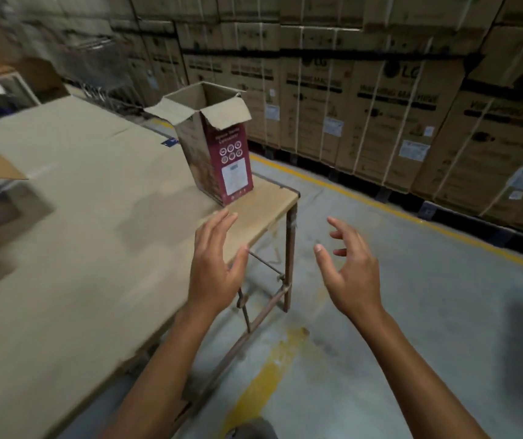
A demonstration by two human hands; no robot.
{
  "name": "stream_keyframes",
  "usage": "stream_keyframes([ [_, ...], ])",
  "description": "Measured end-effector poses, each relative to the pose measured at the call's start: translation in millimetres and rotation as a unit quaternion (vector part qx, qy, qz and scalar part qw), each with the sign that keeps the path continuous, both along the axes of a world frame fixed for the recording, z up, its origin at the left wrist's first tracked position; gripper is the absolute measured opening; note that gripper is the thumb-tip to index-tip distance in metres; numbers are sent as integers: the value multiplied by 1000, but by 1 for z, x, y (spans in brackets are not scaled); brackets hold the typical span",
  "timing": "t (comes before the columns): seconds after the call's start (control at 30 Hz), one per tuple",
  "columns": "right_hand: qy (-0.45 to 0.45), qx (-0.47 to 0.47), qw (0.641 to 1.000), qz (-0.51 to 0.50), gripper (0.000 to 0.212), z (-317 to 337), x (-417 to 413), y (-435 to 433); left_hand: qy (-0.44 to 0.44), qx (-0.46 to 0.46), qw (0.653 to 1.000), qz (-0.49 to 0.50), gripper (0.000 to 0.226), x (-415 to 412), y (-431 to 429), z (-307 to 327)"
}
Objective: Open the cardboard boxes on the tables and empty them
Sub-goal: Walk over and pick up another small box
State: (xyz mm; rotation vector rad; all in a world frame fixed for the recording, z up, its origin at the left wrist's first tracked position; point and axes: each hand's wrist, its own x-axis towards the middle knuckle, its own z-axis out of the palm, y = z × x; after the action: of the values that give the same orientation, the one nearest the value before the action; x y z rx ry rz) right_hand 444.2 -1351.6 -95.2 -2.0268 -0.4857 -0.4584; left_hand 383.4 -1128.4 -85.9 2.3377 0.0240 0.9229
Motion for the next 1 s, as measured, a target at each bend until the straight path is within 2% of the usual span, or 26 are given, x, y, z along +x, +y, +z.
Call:
stream_keyframes([
  [0.37,-50,24,991,124,57,64,167,80,-42,41,988,145,53,132,65,72],
  [0.67,-113,-3,977,183,50,123,307,190,-82,37,969,230,48,250,159,122],
  [0.83,-135,-25,974,180,47,146,373,249,-33,-43,956,289,46,301,208,138],
  [1.0,-41,-80,972,217,53,158,426,293,98,-200,920,321,56,339,240,131],
])
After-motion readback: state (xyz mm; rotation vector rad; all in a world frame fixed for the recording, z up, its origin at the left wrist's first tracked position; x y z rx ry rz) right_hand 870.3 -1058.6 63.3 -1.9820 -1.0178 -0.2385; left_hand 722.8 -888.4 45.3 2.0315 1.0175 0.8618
